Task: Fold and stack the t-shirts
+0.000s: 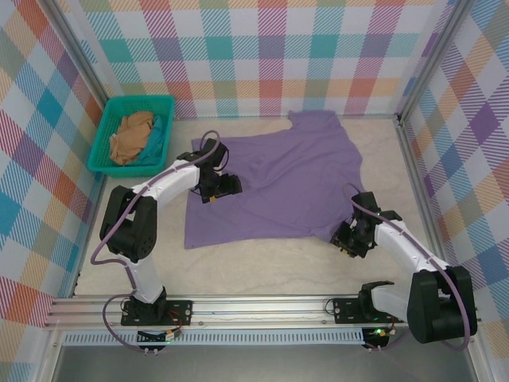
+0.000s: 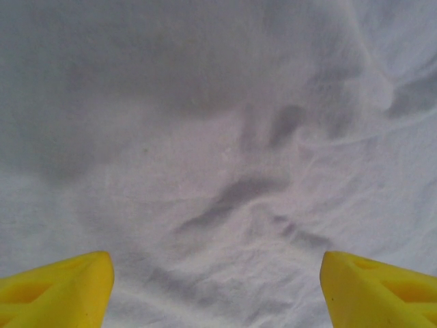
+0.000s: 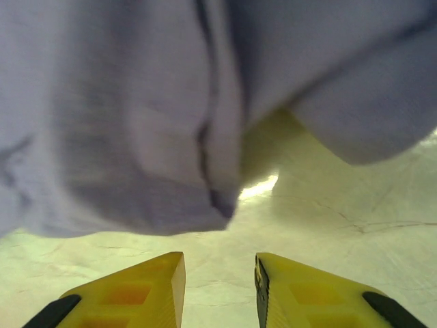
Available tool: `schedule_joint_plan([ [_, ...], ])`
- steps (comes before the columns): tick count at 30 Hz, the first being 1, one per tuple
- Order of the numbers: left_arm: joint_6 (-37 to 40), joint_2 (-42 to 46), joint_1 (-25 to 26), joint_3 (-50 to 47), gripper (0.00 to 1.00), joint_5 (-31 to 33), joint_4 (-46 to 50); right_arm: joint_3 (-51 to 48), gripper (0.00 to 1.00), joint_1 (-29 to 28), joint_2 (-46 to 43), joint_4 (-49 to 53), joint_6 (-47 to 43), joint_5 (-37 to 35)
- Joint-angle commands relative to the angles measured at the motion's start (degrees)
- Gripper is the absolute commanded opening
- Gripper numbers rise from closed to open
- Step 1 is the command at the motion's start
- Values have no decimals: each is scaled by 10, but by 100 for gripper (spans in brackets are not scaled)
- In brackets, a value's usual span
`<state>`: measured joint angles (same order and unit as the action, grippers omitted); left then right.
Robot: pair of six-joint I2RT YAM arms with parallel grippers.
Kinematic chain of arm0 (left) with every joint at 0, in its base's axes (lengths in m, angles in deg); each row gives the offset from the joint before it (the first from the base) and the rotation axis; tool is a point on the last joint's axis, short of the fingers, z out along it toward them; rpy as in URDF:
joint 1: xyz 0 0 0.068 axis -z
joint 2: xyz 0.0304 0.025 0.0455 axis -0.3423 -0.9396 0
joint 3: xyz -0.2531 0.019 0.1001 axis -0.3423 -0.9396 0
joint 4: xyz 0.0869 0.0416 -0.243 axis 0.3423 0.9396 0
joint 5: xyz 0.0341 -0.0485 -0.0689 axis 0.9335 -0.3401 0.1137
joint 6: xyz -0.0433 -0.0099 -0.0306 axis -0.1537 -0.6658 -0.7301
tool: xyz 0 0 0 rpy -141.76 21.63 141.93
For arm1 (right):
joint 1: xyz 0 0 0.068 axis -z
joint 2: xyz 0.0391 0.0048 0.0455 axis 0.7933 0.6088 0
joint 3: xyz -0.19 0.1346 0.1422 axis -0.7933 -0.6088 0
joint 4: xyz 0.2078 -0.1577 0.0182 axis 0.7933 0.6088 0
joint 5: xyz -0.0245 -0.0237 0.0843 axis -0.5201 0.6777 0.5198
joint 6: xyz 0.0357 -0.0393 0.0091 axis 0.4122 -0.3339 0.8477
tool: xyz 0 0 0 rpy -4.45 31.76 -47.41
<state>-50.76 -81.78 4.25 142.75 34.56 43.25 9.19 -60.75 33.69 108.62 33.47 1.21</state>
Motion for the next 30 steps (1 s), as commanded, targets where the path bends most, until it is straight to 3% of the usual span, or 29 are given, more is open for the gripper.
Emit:
schedule_joint_plan([
  [1, -11, 21, 11, -4, 79, -8, -20, -5, 33, -4, 12, -39, 29, -7],
  [17, -10, 19, 17, -1, 79, 6, -19, 6, 31, -17, 82, -91, 30, -15],
  [27, -9, 16, 18, -9, 79, 7, -23, 18, 3, -39, 90, -73, 32, -35],
  [30, -9, 20, 18, -13, 79, 6, -26, 28, 0, -54, 62, -46, 43, -43],
])
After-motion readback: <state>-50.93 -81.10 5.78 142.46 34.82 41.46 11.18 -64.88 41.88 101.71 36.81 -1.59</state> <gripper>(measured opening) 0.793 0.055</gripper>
